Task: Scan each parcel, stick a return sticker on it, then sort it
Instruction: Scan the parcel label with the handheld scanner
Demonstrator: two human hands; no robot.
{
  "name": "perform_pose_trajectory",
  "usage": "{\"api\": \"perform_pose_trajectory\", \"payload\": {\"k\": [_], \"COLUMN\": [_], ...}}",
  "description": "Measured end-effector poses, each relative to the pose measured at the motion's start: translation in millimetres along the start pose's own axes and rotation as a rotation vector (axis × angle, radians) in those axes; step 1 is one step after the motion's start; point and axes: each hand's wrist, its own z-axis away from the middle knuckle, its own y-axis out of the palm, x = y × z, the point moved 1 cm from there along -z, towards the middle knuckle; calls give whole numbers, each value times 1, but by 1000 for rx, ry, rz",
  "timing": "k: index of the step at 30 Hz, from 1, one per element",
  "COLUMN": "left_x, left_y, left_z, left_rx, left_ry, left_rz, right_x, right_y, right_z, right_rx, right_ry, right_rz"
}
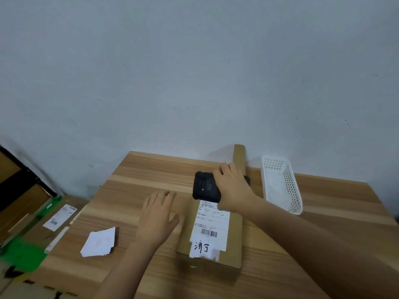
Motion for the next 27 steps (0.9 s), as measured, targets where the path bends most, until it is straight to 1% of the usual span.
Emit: {"api": "perform_pose_trajectory", "payload": {"k": [4, 7, 12, 16, 18, 22, 25, 27], "left_x": [45, 95, 198, 275, 296, 315, 321, 325], "left_y": [-10, -15, -10, 10, 19, 33, 39, 43], "left_z": [1, 8, 37, 64, 73, 88, 95, 99], "left_rx": [4, 16, 171, 331, 398, 485, 503, 503], "left_ry": [-40, -93, -219, -262, -267, -306, -260, -240], "left_rz": [-4, 3, -1, -32, -22, 34, 106, 146], "right_x": [52, 96, 164, 205, 220, 240, 246, 247], "right_y": [26, 48, 94, 137, 158, 194, 208, 213], "right_z": [-26, -53, -96, -123, -130, -136, -136, -137], "right_rx": [-28, -27, 56, 129, 153, 157, 154, 151], "right_ry": [120, 185, 349, 511, 572, 684, 739, 743], "right_rz": [-216, -385, -589, -597, -594, -589, -605, -602]}}
